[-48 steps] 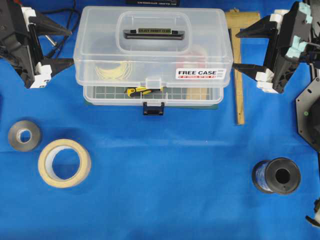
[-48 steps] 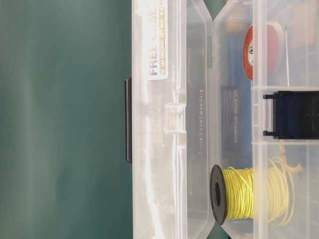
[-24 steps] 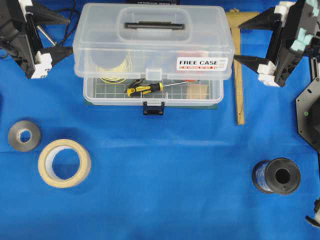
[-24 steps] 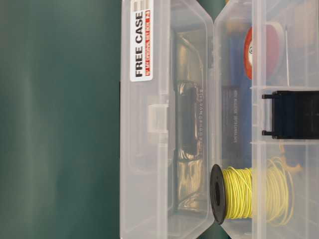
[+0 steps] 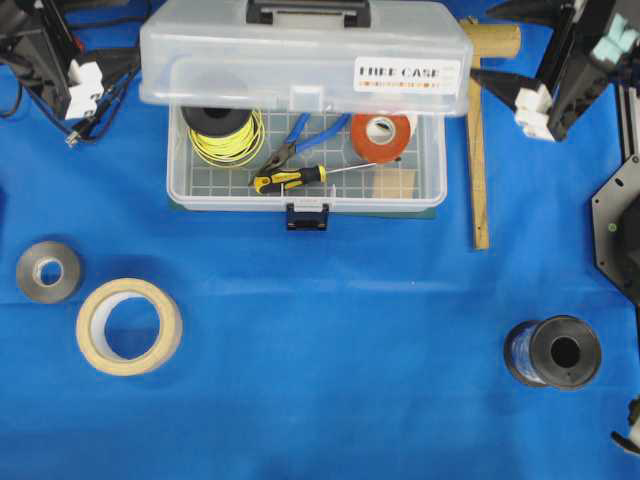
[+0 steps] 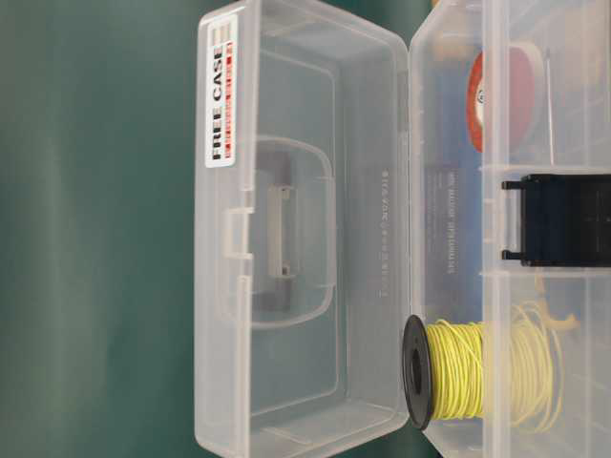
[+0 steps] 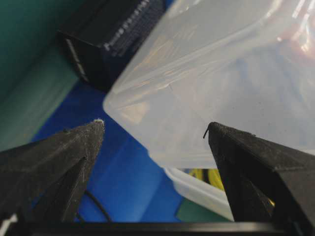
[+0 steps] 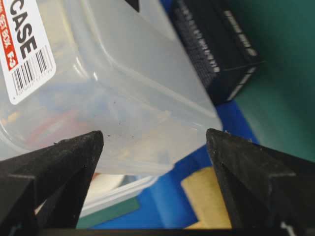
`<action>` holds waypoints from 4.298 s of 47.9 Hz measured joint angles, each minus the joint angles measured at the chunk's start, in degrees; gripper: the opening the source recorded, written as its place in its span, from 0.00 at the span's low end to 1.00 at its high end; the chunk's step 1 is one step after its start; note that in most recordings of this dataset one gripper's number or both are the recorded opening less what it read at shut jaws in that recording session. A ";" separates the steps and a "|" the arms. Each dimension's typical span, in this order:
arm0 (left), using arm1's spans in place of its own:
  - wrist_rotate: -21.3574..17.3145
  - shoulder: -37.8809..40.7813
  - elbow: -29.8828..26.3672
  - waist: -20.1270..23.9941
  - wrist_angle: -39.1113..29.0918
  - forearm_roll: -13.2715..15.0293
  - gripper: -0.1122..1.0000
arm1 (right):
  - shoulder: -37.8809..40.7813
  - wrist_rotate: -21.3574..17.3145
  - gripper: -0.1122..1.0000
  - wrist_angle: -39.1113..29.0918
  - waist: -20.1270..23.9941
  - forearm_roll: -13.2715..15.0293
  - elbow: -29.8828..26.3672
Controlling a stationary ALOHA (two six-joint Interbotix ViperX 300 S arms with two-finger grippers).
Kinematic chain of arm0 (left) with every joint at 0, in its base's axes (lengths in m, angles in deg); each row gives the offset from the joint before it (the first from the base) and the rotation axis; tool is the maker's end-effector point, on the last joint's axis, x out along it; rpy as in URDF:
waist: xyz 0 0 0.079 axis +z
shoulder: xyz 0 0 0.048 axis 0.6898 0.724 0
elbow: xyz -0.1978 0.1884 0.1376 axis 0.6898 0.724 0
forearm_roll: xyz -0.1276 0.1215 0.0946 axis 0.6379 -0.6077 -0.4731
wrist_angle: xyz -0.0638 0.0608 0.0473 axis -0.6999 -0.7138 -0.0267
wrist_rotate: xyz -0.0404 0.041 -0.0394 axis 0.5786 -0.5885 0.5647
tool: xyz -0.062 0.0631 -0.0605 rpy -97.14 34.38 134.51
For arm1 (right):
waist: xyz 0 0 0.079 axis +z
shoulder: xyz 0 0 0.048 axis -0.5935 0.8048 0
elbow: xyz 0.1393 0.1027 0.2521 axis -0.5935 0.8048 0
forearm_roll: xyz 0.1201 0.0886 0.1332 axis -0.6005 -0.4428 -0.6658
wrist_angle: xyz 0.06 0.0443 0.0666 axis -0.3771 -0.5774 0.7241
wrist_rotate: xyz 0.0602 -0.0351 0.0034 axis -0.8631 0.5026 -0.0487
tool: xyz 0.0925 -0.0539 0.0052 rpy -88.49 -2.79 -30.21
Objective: Open the tool box with both arms.
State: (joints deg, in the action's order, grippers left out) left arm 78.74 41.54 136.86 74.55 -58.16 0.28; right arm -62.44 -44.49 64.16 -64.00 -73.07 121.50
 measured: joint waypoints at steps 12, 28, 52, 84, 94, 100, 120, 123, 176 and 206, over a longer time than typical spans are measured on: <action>-0.35 0.79 -0.62 1.93 1.05 0.00 0.91 | 1.93 0.00 0.87 0.70 -2.46 0.00 -0.88; -3.96 3.43 -2.37 4.66 2.55 0.00 0.91 | 4.13 -0.09 0.87 2.37 -6.86 0.00 -2.02; -4.48 10.02 -5.98 10.72 2.81 0.00 0.91 | 12.13 -0.35 0.87 4.22 -13.54 -0.09 -6.50; -6.42 10.72 -5.89 12.57 2.81 0.00 0.91 | 12.30 -0.26 0.87 2.90 -16.26 -0.09 -6.86; -6.50 6.94 -2.72 14.06 2.55 0.00 0.91 | 7.21 -0.26 0.87 -0.09 -18.63 -0.09 -3.87; -6.06 4.39 -1.32 14.15 2.55 0.00 0.91 | 3.52 -0.26 0.87 -0.97 -18.98 -0.09 -2.37; -3.78 3.78 -0.88 9.58 2.64 0.00 0.91 | 3.34 -1.05 0.87 -0.88 -16.87 -0.26 -1.93; -3.52 3.78 -0.88 7.12 2.64 0.00 0.91 | 3.60 -1.05 0.87 -0.70 -14.15 -0.26 -1.93; -1.41 -10.02 5.71 -22.15 -0.62 0.18 0.91 | -10.90 -1.41 0.87 -8.00 19.07 -0.53 3.25; 1.76 -35.86 17.14 -22.85 -12.48 0.35 0.91 | -26.63 -7.29 0.87 -10.55 19.07 -1.32 14.41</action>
State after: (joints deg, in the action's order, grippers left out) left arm 80.50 5.68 154.00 51.70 -70.64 0.63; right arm -89.07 -51.78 53.61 -44.93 -74.39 135.92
